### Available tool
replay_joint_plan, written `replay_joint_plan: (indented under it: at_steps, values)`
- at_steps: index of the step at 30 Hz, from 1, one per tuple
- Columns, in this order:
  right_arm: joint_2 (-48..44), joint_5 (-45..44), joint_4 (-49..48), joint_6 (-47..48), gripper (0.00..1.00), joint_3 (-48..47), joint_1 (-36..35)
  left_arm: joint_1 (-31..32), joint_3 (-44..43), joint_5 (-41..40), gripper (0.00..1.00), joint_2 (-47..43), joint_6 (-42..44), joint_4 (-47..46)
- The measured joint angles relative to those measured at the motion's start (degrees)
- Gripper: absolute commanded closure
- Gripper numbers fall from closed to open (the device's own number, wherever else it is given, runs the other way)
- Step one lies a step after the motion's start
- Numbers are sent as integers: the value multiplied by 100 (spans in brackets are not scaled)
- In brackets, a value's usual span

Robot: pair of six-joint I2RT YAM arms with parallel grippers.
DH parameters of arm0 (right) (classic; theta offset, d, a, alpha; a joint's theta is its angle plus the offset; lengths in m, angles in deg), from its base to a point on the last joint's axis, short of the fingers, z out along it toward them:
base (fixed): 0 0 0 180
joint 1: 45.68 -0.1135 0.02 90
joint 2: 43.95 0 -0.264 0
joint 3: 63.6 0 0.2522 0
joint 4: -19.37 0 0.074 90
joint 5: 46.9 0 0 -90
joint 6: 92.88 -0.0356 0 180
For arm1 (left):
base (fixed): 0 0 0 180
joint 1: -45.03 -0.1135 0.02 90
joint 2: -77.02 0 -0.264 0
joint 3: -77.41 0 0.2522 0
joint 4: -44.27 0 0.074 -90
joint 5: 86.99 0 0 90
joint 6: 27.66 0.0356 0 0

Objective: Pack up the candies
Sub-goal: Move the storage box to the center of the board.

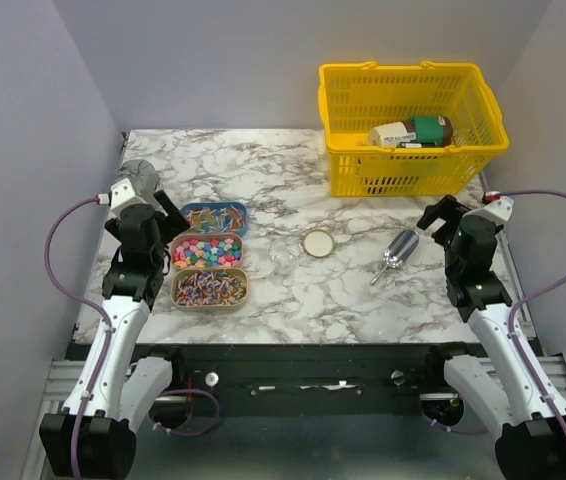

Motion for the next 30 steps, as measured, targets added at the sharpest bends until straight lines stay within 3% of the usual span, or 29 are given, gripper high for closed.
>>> replay_joint_plan:
  at_steps: [13, 19, 30]
  values:
    - [645, 435, 520, -146, 1, -555, 0, 0, -50, -44, 1, 160, 0, 420]
    - [935, 629, 960, -269, 4, -837, 0, 0, -549, 85, 1, 586, -42, 986]
    - [1283, 671, 1552, -568, 7, -1001, 0, 0, -859, 577, 4, 1211, -1360, 2199]
